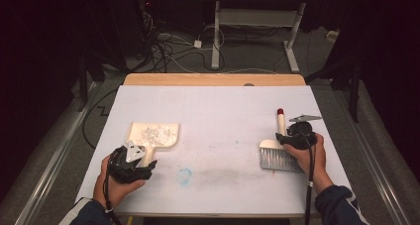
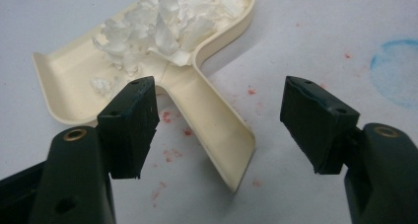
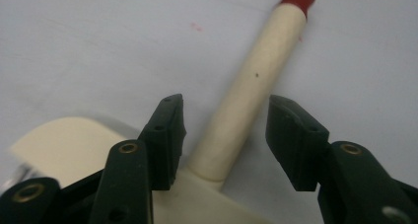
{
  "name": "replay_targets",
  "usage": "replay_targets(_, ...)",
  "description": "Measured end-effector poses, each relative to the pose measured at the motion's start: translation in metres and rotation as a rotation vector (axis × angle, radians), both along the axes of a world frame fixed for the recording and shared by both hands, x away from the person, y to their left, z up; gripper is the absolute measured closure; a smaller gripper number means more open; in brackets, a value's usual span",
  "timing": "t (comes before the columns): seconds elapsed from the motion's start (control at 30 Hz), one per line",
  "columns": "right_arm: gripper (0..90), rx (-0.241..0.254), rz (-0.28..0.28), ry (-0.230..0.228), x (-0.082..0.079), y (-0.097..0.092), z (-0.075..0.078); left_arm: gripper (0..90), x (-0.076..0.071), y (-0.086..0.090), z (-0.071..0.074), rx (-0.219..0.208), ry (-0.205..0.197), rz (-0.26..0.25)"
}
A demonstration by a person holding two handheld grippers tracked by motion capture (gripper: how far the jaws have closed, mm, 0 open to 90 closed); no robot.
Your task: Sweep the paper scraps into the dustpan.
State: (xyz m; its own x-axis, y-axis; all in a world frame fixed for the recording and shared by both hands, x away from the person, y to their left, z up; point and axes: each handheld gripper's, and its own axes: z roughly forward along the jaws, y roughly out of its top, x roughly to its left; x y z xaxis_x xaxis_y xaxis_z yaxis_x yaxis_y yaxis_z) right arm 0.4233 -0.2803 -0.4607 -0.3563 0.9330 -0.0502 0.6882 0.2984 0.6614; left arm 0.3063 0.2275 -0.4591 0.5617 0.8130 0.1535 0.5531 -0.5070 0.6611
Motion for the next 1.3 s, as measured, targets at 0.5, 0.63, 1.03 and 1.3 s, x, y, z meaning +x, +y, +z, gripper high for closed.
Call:
replay_targets(0.5, 58.4, -0.047, 0.025, 0.06, 0.012, 0.0, 0.001, 28.7, -0.009, 0.003, 0.001, -0.002, -0.004, -0.022)
replay_targets(0.63, 58.1, -0.051, 0.031, 0.054, 0.012, 0.0, 0.0, 28.5, -0.009, 0.002, 0.001, -0.011, -0.015, -0.034)
replay_targets(1.03, 40.1, 0.013, 0.079, -0.124, 0.004, 0.001, 0.018, 26.5, -0.01, -0.001, -0.001, -0.01, -0.032, -0.049)
replay_targets(1.3, 35.1, 0.089, 0.124, -0.27, -0.008, 0.005, 0.039, 23.1, -0.01, -0.004, -0.001, -0.008, -0.051, -0.077)
